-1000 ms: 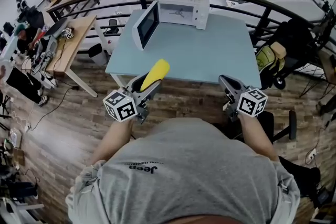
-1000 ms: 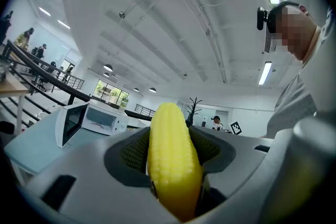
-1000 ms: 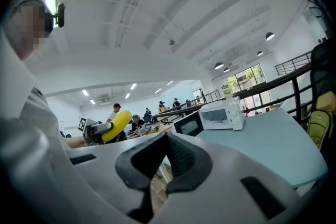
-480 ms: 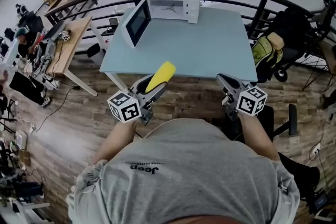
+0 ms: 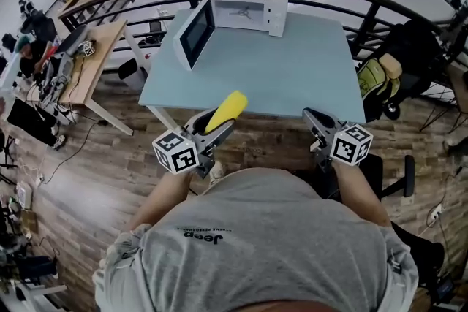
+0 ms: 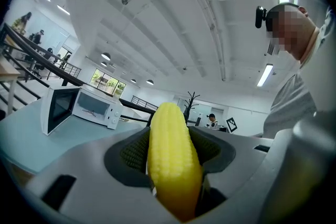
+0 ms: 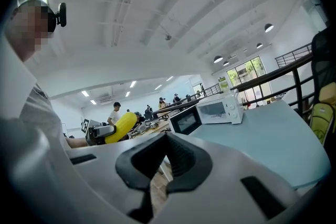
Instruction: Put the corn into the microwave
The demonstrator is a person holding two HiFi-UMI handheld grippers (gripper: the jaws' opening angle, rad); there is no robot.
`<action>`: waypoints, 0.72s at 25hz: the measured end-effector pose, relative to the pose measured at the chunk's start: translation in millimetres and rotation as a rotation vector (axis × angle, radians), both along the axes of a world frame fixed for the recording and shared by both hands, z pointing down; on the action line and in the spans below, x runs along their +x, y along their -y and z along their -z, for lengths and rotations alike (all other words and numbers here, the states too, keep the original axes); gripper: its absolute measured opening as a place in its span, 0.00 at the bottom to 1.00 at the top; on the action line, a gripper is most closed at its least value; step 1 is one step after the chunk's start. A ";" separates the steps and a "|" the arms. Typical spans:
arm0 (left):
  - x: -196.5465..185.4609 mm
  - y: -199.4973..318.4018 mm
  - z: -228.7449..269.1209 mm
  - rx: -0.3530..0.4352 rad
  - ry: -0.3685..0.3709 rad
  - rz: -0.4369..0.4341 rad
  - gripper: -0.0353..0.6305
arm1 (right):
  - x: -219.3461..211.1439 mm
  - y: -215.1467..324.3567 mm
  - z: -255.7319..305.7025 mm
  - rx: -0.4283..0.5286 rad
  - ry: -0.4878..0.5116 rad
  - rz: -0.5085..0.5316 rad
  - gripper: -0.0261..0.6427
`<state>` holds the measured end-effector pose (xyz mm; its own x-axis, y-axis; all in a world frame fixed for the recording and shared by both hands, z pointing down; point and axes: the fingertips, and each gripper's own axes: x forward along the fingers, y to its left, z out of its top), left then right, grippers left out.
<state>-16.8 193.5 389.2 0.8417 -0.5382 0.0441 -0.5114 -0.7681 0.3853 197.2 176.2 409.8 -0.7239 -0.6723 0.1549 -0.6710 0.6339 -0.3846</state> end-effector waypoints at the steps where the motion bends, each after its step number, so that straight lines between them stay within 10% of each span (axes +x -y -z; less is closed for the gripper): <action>1: -7.0 10.9 -0.7 0.006 -0.003 -0.007 0.41 | -6.2 9.8 0.7 0.003 -0.009 -0.007 0.07; 18: -148.5 223.5 21.2 0.083 0.010 -0.151 0.41 | -144.8 205.6 27.1 0.017 -0.022 -0.166 0.07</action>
